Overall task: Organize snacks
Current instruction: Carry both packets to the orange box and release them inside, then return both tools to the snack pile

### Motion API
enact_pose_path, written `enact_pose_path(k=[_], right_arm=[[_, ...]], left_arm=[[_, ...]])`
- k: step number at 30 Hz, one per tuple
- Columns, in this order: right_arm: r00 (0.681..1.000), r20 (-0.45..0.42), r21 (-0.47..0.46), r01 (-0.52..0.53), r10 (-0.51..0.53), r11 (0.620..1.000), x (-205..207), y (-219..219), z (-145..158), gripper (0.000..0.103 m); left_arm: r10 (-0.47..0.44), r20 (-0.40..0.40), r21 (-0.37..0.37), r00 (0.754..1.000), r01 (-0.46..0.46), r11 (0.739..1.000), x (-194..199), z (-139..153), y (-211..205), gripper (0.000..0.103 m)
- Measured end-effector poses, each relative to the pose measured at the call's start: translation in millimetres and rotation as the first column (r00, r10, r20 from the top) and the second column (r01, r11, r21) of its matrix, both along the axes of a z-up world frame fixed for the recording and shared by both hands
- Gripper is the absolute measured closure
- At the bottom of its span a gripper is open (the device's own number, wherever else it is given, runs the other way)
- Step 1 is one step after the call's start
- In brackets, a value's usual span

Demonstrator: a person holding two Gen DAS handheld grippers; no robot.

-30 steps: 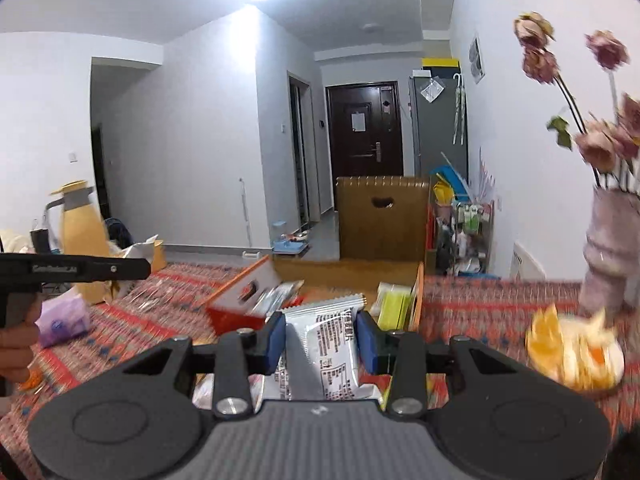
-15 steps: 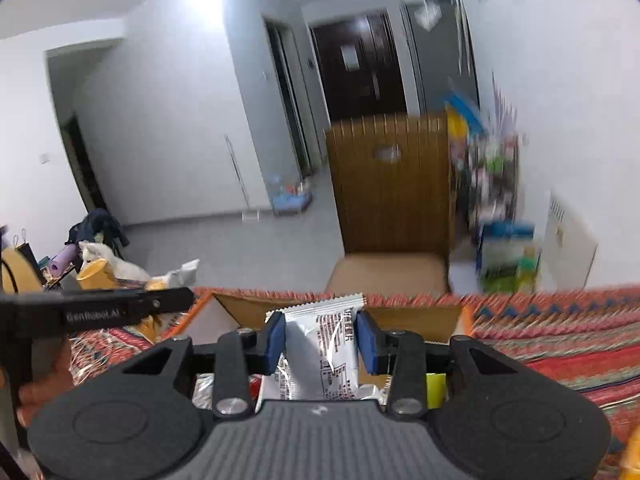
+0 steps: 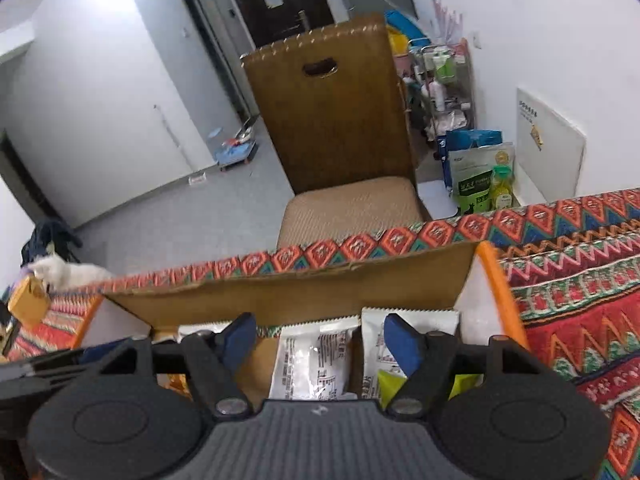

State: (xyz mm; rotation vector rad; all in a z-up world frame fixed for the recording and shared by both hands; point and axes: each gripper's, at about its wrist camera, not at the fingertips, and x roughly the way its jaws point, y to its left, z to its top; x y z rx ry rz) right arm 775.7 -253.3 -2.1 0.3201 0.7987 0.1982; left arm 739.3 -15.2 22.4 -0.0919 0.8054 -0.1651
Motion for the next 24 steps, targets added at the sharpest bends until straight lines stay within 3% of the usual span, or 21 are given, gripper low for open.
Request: enact_pose_path(k=[5, 13, 20, 24], right_arm=[[0.999, 0.040, -0.017, -0.007, 0.007, 1.000, -26.7, -8.6, 36.4, 0.028], [0.991, 0.131, -0.063, -0.028, 0.036, 0.998, -110.8, -29.1, 114.6, 0.014], [0.982, 0.182, -0.083, -0.033, 0.048, 0.996, -225.1, -44.6, 166.4, 0.005], [0.964, 0.258, -0.101, -0.046, 0.070, 0.994, -298.2, -46.2, 181.8, 0.001]], left_arm=[[-0.046, -0.019, -0.030, 0.999, 0.046, 0.999, -26.2, 36.9, 6.3, 0.030], [-0.089, 0.051, -0.033, 0.995, 0.091, 0.995, -113.3, 114.8, 10.3, 0.017], [-0.124, 0.146, -0.011, 0.981, 0.127, 0.992, -228.1, 162.5, 7.8, 0.006], [-0.184, 0.244, 0.009, 0.952, 0.188, 0.982, -309.0, 175.7, 7.5, 0.001]])
